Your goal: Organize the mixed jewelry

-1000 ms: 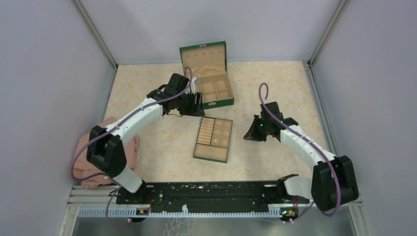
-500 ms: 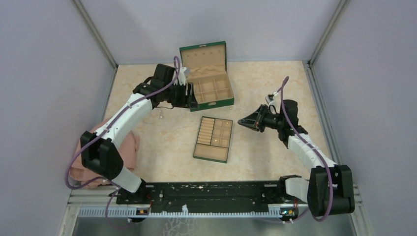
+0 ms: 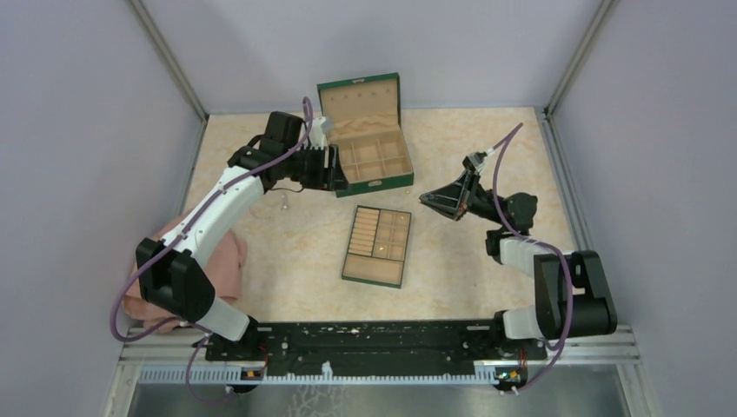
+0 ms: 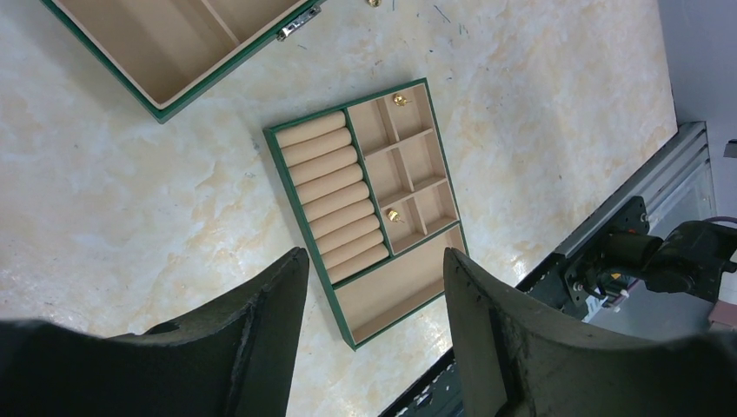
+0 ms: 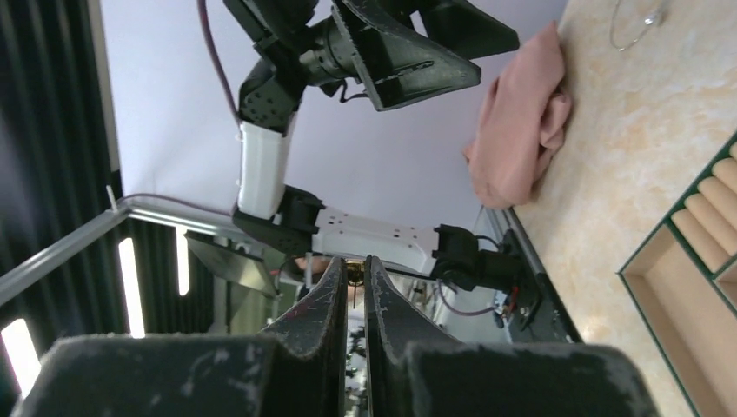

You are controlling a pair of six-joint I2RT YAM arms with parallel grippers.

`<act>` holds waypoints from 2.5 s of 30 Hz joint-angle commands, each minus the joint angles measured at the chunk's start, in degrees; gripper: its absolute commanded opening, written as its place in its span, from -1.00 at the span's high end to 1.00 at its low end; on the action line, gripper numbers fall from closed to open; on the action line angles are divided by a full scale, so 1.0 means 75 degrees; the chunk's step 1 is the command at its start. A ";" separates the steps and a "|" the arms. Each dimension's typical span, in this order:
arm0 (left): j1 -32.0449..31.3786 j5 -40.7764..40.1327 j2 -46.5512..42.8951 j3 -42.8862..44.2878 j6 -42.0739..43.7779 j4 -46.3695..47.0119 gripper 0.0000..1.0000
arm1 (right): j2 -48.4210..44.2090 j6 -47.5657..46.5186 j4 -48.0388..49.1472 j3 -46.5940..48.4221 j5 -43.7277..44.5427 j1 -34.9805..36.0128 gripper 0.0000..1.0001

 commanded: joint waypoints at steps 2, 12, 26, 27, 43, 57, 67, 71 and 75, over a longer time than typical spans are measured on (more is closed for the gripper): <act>0.0034 0.0174 -0.0218 -0.0024 0.0118 0.0037 -0.30 | 0.0403 0.1710 0.3385 -0.0046 0.0047 -0.0065 0.88; 0.0040 0.0163 -0.0200 -0.0053 0.0167 0.0013 -0.31 | 0.0379 0.1835 0.3397 0.0326 -0.0068 -0.0065 0.86; 0.0037 0.0275 -0.0100 0.0066 0.0179 0.0029 -0.31 | 0.0288 0.2029 0.3396 0.1010 -0.0477 -0.0048 0.82; 0.0035 0.0243 -0.0105 0.0099 0.0186 0.0009 -0.31 | 0.0276 0.2058 0.3396 0.1069 -0.0504 -0.0053 0.82; 0.0034 -0.0481 -0.0318 0.0770 0.0353 -0.0468 -0.31 | 0.0002 0.1311 0.1988 0.1598 -0.0686 0.0036 0.86; 0.0044 -0.0821 -0.0470 0.0680 0.0345 -0.0684 -0.33 | -0.0727 -0.7416 -1.0733 0.3531 0.1072 0.0309 0.81; 0.0034 -0.0866 -0.0503 0.0504 0.0283 -0.0716 -0.34 | -0.0522 -0.3866 -0.4856 0.1661 -0.1222 0.0333 0.81; 0.0040 -0.0810 -0.0563 0.0369 0.0210 -0.0613 -0.34 | -0.0395 -0.2869 -0.3445 0.1595 -0.1623 0.0357 0.81; 0.0034 -0.0811 -0.0593 0.0345 0.0178 -0.0598 -0.34 | -0.0301 -0.1386 -0.1239 0.1535 -0.1853 0.0412 0.81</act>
